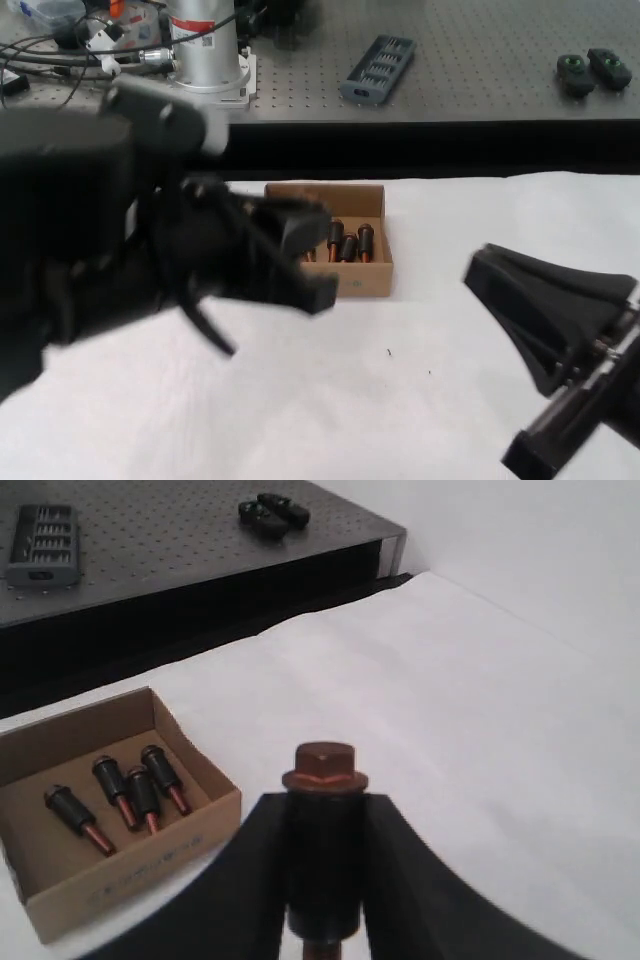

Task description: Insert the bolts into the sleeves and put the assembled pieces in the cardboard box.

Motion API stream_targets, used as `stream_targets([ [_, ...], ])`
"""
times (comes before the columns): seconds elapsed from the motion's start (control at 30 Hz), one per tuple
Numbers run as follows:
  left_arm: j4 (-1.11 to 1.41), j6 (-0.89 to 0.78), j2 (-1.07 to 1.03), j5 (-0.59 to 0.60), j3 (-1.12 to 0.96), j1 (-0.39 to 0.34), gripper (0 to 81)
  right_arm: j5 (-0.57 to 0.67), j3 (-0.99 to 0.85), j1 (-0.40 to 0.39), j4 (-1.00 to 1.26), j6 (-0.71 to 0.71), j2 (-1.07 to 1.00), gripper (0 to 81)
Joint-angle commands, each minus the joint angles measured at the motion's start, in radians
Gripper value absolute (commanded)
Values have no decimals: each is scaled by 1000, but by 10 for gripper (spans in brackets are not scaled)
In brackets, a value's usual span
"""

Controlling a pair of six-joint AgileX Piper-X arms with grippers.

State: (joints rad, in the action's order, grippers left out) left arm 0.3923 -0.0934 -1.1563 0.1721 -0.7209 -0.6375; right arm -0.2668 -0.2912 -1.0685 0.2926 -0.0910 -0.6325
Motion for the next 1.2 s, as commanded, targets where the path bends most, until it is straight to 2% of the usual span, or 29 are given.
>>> stream_targets([
  [0.0,-35,-10,-122,-2,-132,26,6,-38,-4,-2,-154,25,85,37],
  [0.33,-222,-14,-502,-5,-510,92,6,-37,-4,-2,-423,25,283,37],
  [0.5,-332,-41,-650,-57,-701,123,6,-37,-4,-2,-459,25,299,37],
  [0.7,-476,-41,-797,-63,-901,149,6,-37,-4,-2,-459,25,299,37],
  [0.93,-512,-41,-926,-97,-1021,160,6,-37,-4,-2,-459,25,299,37],
  [1.17,-514,-65,-1012,-109,-1047,163,6,-37,-4,-2,-459,25,299,37],
])
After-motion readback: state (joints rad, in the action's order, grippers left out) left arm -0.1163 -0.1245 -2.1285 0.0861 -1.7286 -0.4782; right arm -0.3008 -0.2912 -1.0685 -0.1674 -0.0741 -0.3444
